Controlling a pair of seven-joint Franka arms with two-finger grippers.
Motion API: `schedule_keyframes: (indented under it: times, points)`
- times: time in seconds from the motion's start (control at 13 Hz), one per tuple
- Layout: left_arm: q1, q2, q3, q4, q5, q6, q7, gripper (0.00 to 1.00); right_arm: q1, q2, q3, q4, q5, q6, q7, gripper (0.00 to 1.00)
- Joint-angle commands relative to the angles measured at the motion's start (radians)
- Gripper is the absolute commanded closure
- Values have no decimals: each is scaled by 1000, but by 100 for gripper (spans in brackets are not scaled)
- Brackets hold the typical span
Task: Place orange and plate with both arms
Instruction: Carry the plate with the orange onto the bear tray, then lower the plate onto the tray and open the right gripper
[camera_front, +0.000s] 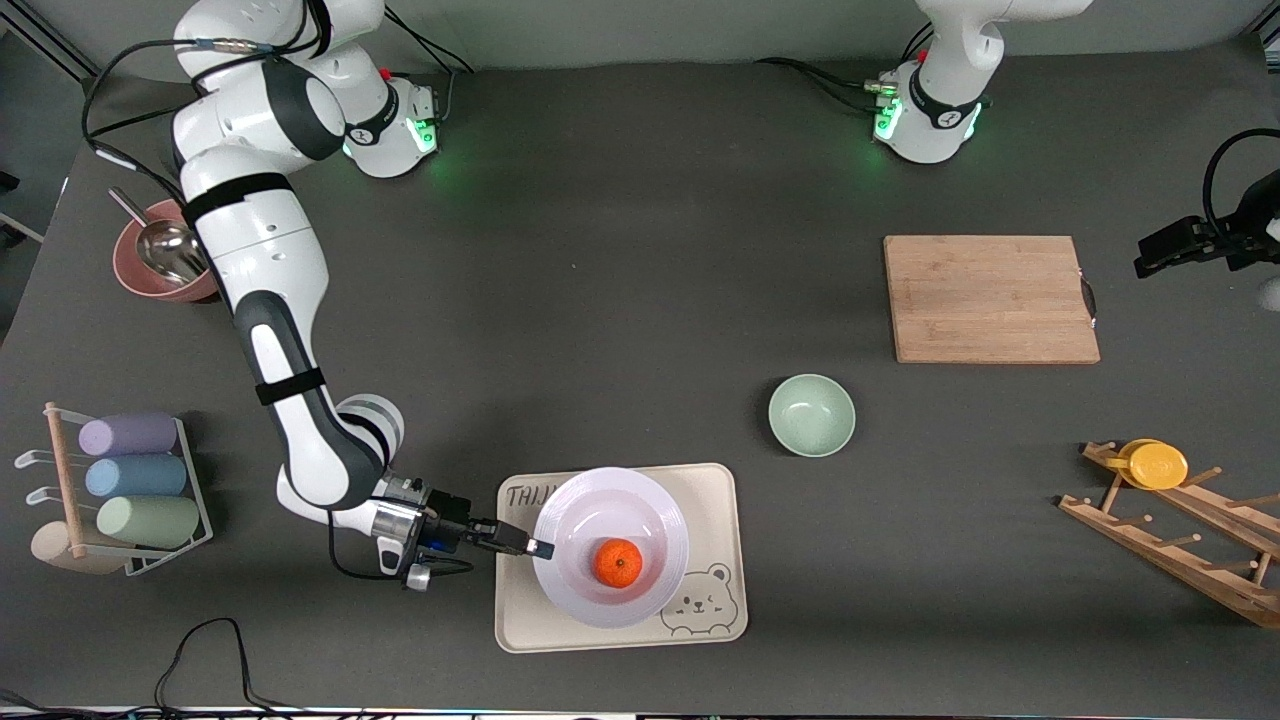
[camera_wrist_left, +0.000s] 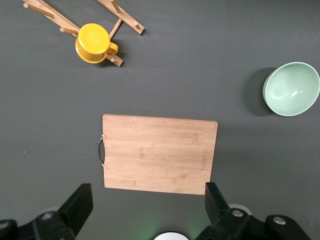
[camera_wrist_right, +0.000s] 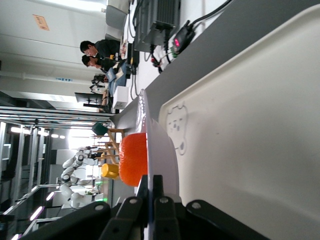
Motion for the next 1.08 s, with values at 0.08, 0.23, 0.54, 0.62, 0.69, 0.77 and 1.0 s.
schedule_keyframes:
  times: [0.08,0.23,0.54,0.62,0.69,0.77,1.0]
  points:
    - [-11,-14,12,-15,-9,21,17,0,29,78,-13,82,-20,30,-13,100]
    - [-11,-14,11,-15,-9,21,17,0,31,90,-13,79,-20,35,-13,100]
    - [-9,-14,11,-15,-8,27,17,0,32,90,-13,56,-17,36,-11,100]
    - [-11,-14,11,-15,-8,27,17,0,32,87,-13,55,-18,36,-11,100]
    - [-11,-14,11,-15,-8,27,15,0,32,85,-13,53,-18,36,-13,92]
    - [-11,-14,11,-13,-8,26,15,0,34,82,-13,46,-17,36,-11,80]
    - [-11,-15,11,-12,-8,23,15,0,35,72,-44,21,-23,36,-10,67]
